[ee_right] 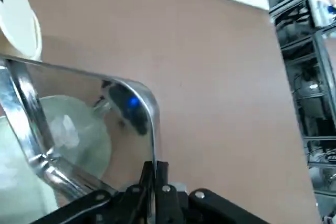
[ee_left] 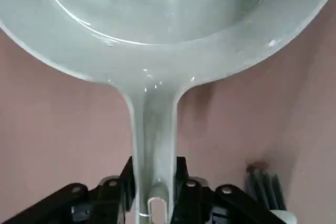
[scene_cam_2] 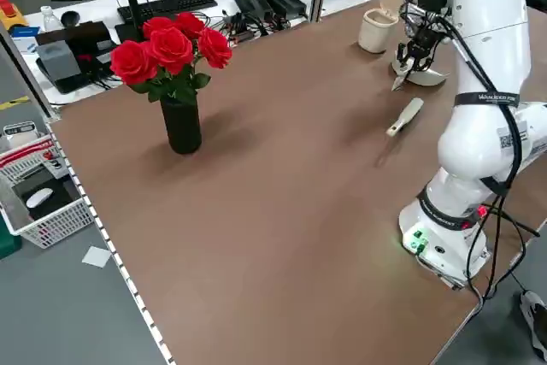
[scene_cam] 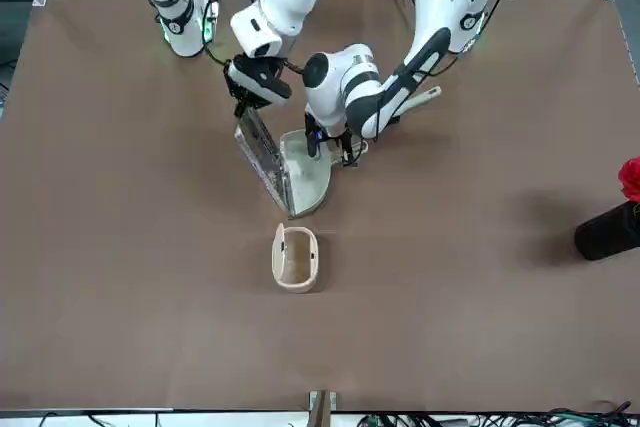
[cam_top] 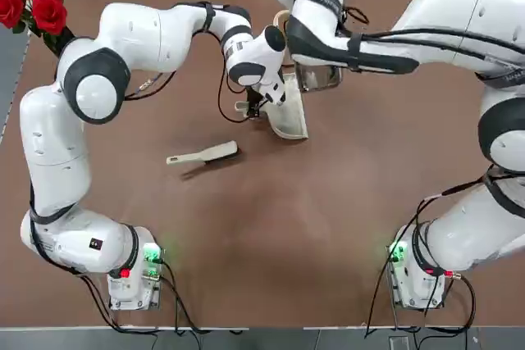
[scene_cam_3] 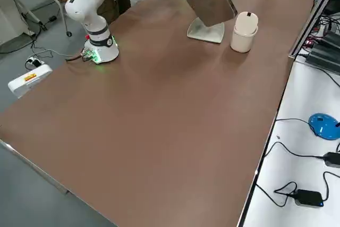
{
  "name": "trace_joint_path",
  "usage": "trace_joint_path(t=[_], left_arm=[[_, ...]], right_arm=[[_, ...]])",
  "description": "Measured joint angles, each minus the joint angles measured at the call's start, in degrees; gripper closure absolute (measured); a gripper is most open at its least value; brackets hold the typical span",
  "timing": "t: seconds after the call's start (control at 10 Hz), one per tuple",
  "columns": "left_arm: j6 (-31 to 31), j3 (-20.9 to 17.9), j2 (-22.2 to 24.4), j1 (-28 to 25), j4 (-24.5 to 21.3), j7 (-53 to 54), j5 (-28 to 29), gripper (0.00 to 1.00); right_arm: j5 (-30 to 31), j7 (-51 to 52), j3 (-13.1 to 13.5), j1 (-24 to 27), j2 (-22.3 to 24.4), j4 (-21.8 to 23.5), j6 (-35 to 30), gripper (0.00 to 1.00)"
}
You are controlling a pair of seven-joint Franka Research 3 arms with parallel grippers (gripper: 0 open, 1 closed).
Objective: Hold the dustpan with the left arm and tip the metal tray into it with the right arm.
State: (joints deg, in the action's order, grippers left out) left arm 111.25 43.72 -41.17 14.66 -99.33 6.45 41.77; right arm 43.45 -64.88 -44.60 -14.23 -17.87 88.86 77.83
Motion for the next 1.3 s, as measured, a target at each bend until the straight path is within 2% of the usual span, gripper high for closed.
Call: trace_joint_path(t=[0.4,0.7,0.8,1.0,1.3], left_arm=[[0.0,0.0,0.0,0.0,0.0,0.0,0.0,0.67],[0.0,0.0,0.0,0.0,0.0,0.0,0.0,0.67],[0.0,0.0,0.0,0.1,0.0,0.0,0.0,0.67],[-1.1,0.1,0.1,0.0,0.2,0.0,0.0,0.67],[-3.4,1.3,1.4,-0.4,0.7,0.2,0.0,0.67]], right_arm=[[0.6,-1.1,-0.6,-0.2,-0.4,0.0,-0.1,0.96],[-0.3,6.8,-0.3,2.0,-0.5,-0.6,0.3,0.96],[-1.9,10.5,0.6,3.2,-0.4,-1.8,0.9,0.96],[-7.3,19.1,5.6,4.7,0.4,-4.7,3.0,0.96],[-17.1,31.9,17.6,6.1,4.9,-5.7,7.8,0.96]])
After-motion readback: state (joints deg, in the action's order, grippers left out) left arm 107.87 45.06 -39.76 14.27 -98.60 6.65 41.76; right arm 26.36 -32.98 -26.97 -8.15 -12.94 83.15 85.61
